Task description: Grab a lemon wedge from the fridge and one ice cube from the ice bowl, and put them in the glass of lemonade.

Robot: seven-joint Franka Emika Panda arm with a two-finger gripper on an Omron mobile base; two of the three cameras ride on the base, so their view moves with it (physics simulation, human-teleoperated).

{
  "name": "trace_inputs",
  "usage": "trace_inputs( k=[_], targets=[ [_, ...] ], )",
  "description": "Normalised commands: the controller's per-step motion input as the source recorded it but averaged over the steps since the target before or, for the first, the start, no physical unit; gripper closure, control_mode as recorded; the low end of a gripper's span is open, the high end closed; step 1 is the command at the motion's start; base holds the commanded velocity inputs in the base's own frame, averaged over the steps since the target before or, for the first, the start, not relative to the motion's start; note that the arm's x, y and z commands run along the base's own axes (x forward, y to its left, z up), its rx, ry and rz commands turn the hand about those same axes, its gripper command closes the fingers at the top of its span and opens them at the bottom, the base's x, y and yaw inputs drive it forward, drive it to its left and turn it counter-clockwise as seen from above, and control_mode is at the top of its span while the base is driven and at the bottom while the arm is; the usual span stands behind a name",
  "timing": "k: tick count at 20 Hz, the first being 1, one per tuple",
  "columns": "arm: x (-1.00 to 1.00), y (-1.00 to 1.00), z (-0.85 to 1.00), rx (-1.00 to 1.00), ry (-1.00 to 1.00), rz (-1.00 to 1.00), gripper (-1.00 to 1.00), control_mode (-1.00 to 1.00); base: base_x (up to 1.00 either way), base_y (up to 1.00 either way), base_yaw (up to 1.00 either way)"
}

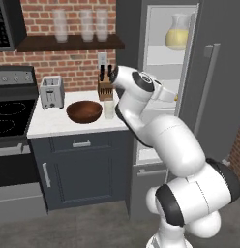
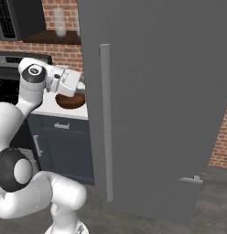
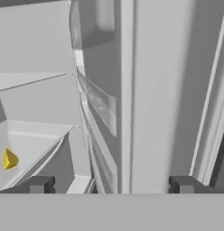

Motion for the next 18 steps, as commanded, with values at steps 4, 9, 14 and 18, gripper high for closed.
trace_inputs(
  k=[4,9,14,18],
  targets=[
    [0.25,-0.31,-0.06,0.00,0.00,-0.17,-1.00,-1.00,0.00,0.00,0.00],
    [0.19,-0.34,-0.04,0.00,0.00,-0.16,-1.00,-1.00,0.00,0.00,0.00],
    [0.01,-0.50,-0.09,0.00,0.01,-0.18,-1.00,-1.00,0.00,0.00,0.00],
    [-0.56,-0.86,-0.04,0.01,0.01,-0.23,-1.00,-1.00,0.00,0.00,0.00]
  ],
)
